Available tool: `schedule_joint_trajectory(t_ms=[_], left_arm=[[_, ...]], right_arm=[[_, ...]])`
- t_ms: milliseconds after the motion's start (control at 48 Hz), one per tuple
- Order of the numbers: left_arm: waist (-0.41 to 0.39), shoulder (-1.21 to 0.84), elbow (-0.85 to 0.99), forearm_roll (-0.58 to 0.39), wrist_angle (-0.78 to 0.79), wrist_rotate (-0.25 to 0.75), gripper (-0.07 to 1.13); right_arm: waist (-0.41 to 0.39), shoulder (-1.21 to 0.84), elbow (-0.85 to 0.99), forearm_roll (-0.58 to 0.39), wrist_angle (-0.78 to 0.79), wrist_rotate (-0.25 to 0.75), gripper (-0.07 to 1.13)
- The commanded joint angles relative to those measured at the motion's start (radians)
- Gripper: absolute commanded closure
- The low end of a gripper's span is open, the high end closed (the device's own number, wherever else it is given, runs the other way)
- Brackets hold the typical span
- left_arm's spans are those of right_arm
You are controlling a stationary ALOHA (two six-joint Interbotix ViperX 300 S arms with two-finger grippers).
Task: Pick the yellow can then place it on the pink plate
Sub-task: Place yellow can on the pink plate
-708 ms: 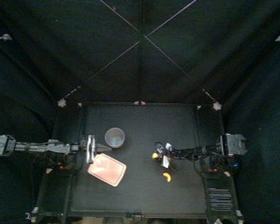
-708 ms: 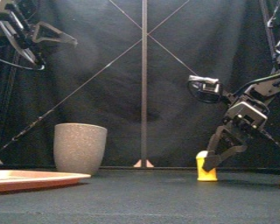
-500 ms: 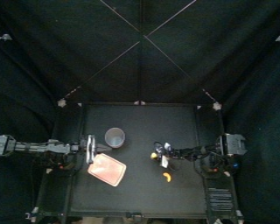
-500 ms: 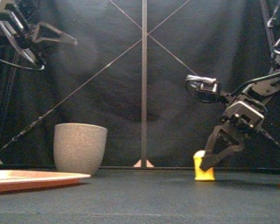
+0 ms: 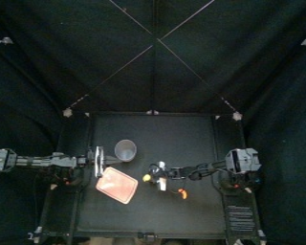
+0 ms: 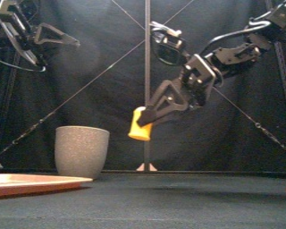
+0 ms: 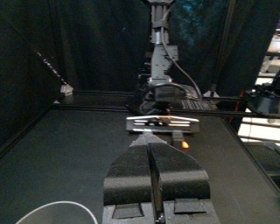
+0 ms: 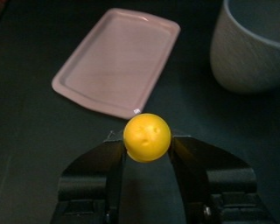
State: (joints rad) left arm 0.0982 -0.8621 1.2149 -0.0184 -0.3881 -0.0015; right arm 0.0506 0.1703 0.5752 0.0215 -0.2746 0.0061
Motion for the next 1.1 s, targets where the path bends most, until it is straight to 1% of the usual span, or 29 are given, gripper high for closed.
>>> schedule_joint_trajectory(t_ms=[21, 125, 375, 542, 750, 1021, 1104], left_arm=[[0.023, 0.003, -0.020, -0.008, -0.009, 0.000, 1.06], [0.029, 0.003, -0.020, -0.012, -0.009, 0.000, 1.06], [0.034, 0.003, -0.017, -0.012, -0.009, 0.003, 1.06], [0.034, 0.003, -0.012, -0.012, -0.008, 0.003, 1.06], [0.034, 0.003, -0.006, -0.012, -0.009, 0.003, 1.06], [0.034, 0.003, -0.005, -0.011, -0.008, 0.003, 1.06], [0.034, 0.003, -0.005, -0.011, -0.008, 0.003, 1.06]], right_arm=[[0.014, 0.046, -0.117, -0.008, 0.014, -0.003, 0.36], [0.018, 0.123, -0.218, -0.008, 0.049, -0.003, 0.36], [0.012, 0.284, -0.472, 0.000, 0.215, 0.000, 0.36], [0.011, 0.348, -0.586, 0.006, 0.311, 0.000, 0.36], [0.011, 0.383, -0.635, 0.026, 0.327, 0.000, 0.35], [0.008, 0.397, -0.632, 0.049, 0.325, 0.000, 0.35], [0.008, 0.397, -0.634, 0.052, 0.324, 0.000, 0.33]])
